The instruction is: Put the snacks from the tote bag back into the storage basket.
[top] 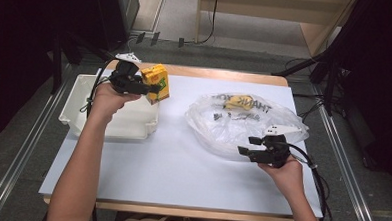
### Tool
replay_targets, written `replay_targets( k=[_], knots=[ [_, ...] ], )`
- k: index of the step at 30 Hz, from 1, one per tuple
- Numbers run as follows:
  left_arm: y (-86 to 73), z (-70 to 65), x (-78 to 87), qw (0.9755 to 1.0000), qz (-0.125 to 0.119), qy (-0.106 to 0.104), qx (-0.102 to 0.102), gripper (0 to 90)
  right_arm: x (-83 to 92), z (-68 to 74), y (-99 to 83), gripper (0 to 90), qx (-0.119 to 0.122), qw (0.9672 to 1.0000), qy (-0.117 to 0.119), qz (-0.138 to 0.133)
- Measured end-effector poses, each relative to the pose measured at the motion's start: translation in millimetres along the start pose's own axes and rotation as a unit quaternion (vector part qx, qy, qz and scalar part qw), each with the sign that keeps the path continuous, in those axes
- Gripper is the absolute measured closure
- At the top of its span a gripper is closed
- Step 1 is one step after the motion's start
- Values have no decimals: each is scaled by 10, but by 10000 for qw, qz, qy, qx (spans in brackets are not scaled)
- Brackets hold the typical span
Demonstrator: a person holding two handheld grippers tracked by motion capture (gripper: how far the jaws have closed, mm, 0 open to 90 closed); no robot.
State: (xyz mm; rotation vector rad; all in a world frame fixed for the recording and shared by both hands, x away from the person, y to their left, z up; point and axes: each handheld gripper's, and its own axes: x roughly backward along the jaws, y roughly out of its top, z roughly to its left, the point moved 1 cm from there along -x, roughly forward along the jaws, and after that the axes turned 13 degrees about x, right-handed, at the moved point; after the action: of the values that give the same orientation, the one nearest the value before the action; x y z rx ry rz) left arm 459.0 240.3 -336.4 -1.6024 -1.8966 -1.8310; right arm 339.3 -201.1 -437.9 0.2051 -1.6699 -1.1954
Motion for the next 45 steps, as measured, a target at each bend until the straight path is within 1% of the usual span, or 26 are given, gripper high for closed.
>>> replay_targets(
  k=[6,10,14,17,19,24,27,31,33,36,37,41,45],
  knots=[
    [-14,46,10,10000,-17,64,37,515,-2,-1,-3,389,24,10000,0,21],
    [-35,113,19,9999,-52,117,100,515,6,-2,-2,389,28,10000,-10,8],
    [-59,188,43,9996,-60,228,179,515,-2,-2,-3,389,21,10000,3,18],
    [-66,217,60,9994,-60,277,212,515,-2,-2,-2,389,18,10000,-7,22],
    [-70,237,76,9992,-58,327,221,515,2,-4,-2,389,22,10000,-6,15],
    [-82,275,100,9990,-76,352,251,515,-3,-3,-3,389,25,10000,-1,25],
    [-90,298,112,9987,-81,440,240,515,0,-3,-2,389,25,10000,-5,15],
    [-110,344,110,9985,-66,473,282,515,1,-4,-3,389,26,10000,-3,16],
    [-121,369,102,9981,-46,533,310,514,-2,-1,-2,389,18,10000,3,13],
    [-141,402,78,9978,-43,564,341,514,0,-5,-2,389,23,10000,-1,16],
    [-150,413,69,9977,-45,583,343,514,1,-6,-3,389,20,10000,2,16],
    [-179,423,30,9975,-67,671,208,514,-2,-4,-3,389,19,10000,7,25],
    [-208,447,-26,9976,-97,650,220,514,-2,-5,-3,389,9,10000,5,36]
  ],
)
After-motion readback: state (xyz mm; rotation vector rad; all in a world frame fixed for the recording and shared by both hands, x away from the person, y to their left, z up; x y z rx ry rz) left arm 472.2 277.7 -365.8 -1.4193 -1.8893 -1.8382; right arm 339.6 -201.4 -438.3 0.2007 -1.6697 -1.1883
